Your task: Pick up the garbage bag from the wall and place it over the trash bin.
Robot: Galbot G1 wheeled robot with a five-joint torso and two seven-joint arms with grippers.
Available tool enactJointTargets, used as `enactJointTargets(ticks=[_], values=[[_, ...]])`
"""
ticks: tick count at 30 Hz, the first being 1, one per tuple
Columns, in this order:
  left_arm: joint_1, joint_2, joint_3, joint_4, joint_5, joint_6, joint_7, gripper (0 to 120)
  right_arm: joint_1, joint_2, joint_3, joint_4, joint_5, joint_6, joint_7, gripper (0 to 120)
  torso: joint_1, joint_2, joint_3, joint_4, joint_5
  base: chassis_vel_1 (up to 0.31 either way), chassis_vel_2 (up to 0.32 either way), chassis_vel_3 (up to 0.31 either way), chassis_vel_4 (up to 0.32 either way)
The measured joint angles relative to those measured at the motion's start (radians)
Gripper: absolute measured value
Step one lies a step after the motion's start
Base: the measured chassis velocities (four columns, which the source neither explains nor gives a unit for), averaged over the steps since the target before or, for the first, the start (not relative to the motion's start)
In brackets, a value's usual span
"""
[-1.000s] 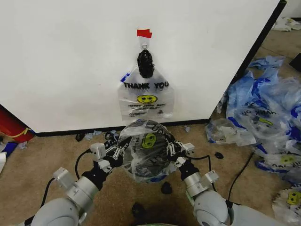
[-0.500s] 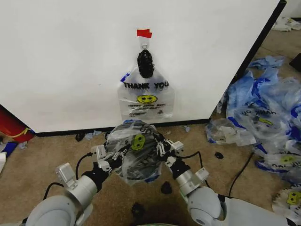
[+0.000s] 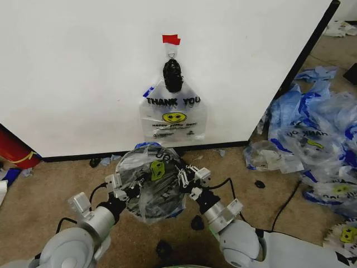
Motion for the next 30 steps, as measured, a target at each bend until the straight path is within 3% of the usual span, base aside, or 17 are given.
enactJointTargets(ticks=[18, 30], values=[[-0.257, -0.105, 0.228, 0.105, -0.029, -0.003, -0.092, 0, 0.023, -0.011, -0.046, -0.005, -0.033, -0.014, 0.002, 1, 0.0, 0.0, 0.0, 0.0, 0.0001, 0.0, 0.0, 0.0, 0.0], [-0.364, -0.177, 0.379, 0.158, -0.021, -0.019, -0.133, 0, 0.047, 0.01, -0.055, -0.022, -0.035, -0.029, 0.019, 1, 0.0, 0.0, 0.0, -0.0001, 0.0, 0.0, 0.0, 0.0, 0.0]])
